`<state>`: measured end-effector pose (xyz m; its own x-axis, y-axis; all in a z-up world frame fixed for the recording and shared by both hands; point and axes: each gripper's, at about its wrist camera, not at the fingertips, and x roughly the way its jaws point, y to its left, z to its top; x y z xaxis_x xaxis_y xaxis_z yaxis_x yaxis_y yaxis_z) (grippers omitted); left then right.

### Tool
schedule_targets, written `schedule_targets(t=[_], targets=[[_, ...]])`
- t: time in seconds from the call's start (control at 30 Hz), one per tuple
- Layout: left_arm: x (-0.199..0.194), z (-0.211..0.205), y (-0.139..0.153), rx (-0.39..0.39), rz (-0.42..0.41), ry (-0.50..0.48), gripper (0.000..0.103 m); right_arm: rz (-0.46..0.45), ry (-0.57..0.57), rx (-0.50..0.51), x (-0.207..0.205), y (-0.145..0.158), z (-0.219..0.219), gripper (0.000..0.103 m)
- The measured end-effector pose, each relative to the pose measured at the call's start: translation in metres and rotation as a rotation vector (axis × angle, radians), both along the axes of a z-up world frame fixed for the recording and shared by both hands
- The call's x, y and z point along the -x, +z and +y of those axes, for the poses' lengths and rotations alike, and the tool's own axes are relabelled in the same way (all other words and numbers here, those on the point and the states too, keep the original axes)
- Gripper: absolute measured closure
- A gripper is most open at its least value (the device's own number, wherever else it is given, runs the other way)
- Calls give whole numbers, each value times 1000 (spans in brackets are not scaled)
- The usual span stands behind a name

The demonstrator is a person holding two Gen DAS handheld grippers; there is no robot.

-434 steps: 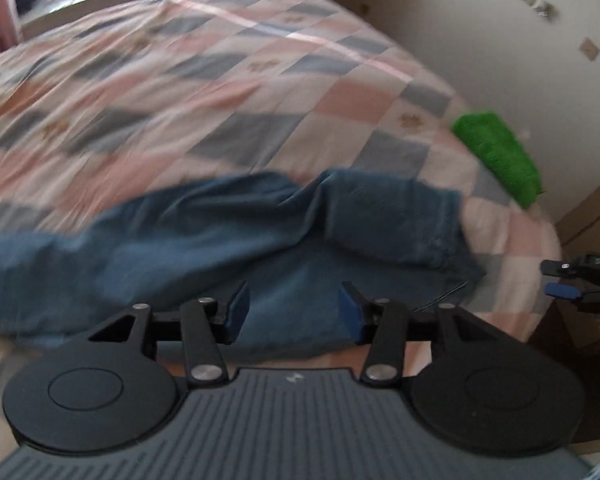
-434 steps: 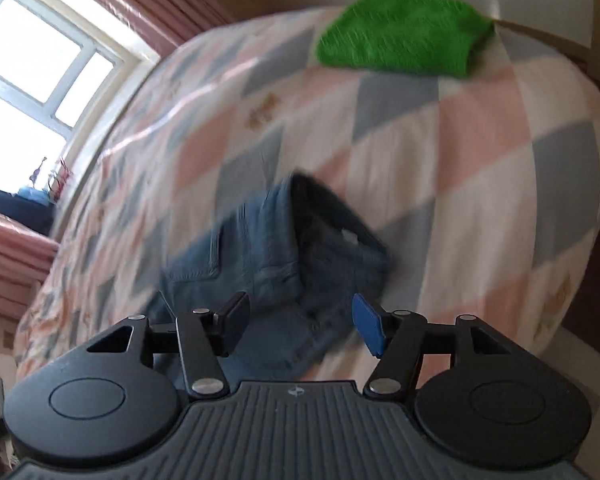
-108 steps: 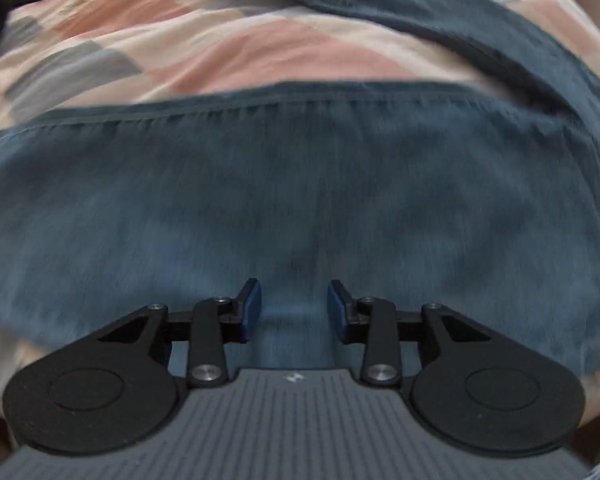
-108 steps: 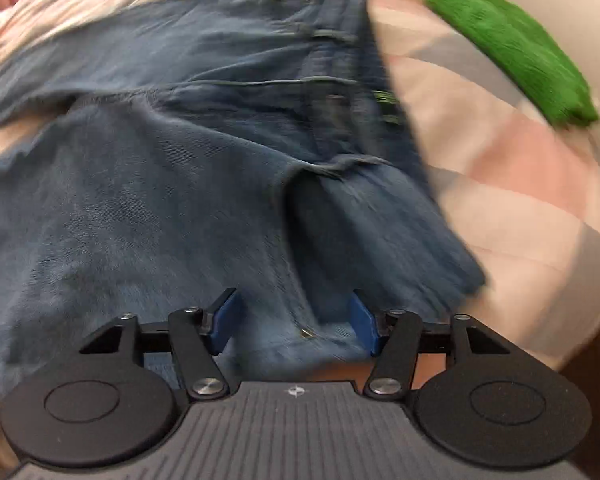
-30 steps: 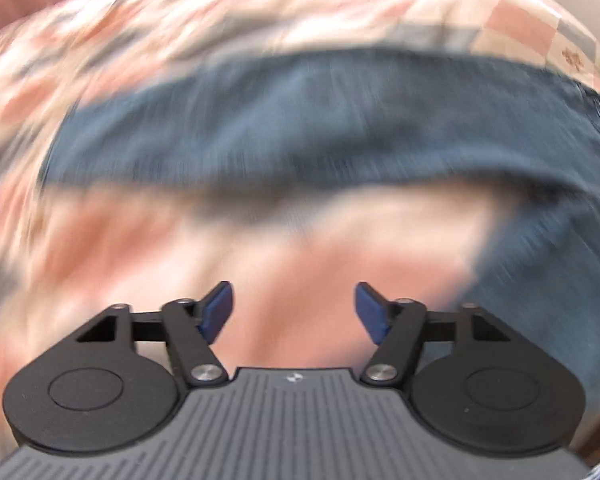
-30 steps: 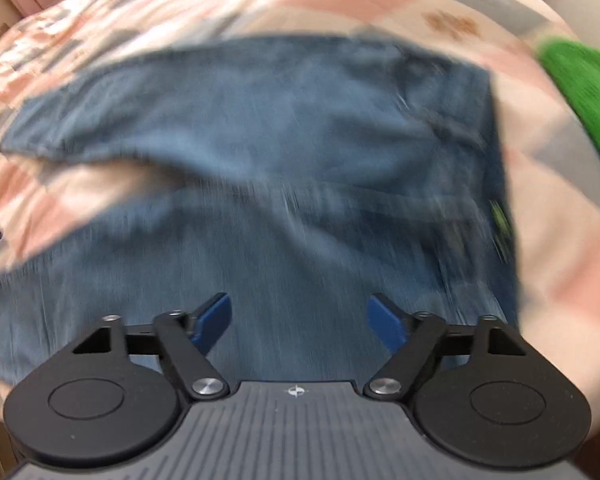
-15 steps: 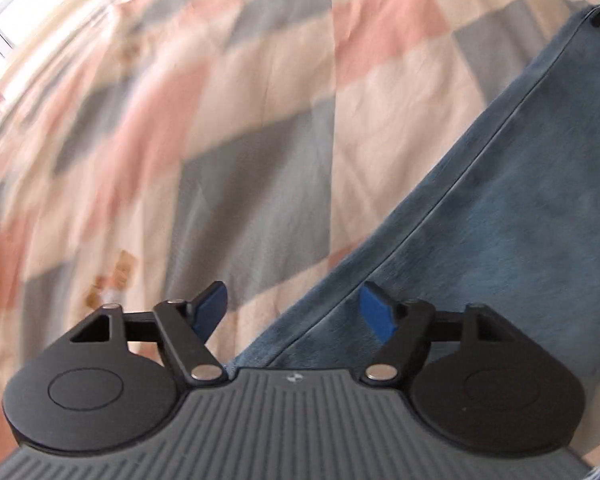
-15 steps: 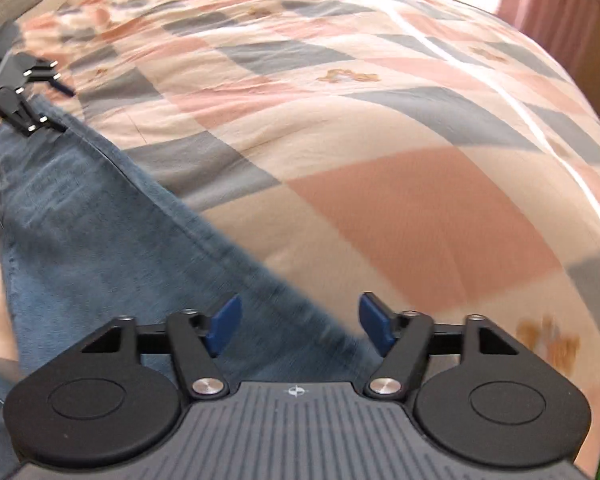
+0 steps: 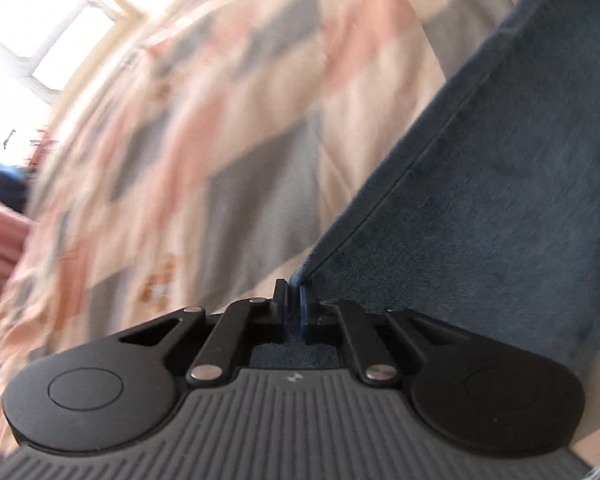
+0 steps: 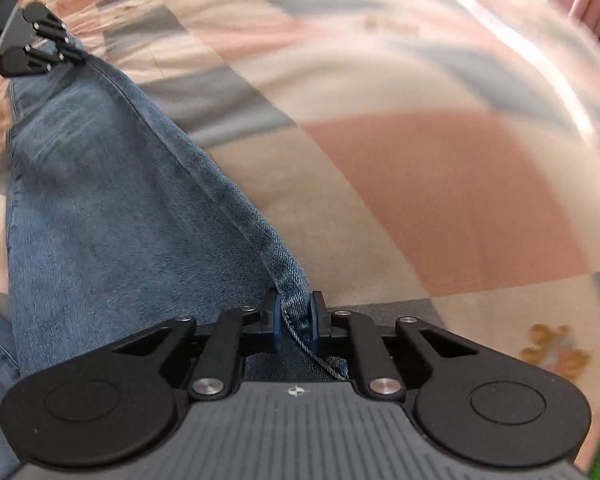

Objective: Fold clothes
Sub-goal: 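Lift the leg hems with both grippers and fold them over toward the waistband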

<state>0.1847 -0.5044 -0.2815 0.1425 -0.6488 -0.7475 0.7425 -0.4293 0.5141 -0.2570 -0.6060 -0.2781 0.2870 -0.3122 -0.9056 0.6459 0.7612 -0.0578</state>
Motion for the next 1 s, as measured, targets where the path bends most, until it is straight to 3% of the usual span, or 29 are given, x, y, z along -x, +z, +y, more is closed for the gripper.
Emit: schedule_targets(t=[0.17,0.27,0.33,0.43,0.5,0.57,0.63,0.67,0.73,0.8,0.93,1.0], targets=[[11,140,71,153,53,206,99,-28,9,321,5,66,113,92],[25,246,96,174,64,353,101,-17,48,464,12,100,211,92],[32,312,98,140,87,504,103,-4,55,508,18,110,278,92],[41,397,75,-22,145,699,99,19,17,440,32,96,360,89],[54,435,53,-125,197,790,98,99,12,312,36,64,398,88],[61,447,46,-167,277,837,92,189,-20,198,45,28,423,79],[64,447,46,-166,365,870,75,198,-106,99,57,11,430,75],[58,439,50,-133,409,881,70,145,-175,59,65,13,427,70],[38,417,59,-62,501,939,46,-39,-393,-6,91,26,409,48],[6,393,60,18,631,1044,36,-296,-672,-106,126,32,385,45],[-78,368,39,151,863,1320,36,-744,-1192,-317,192,0,361,44],[-117,362,19,197,948,1451,38,-877,-1328,-365,208,-18,360,42]])
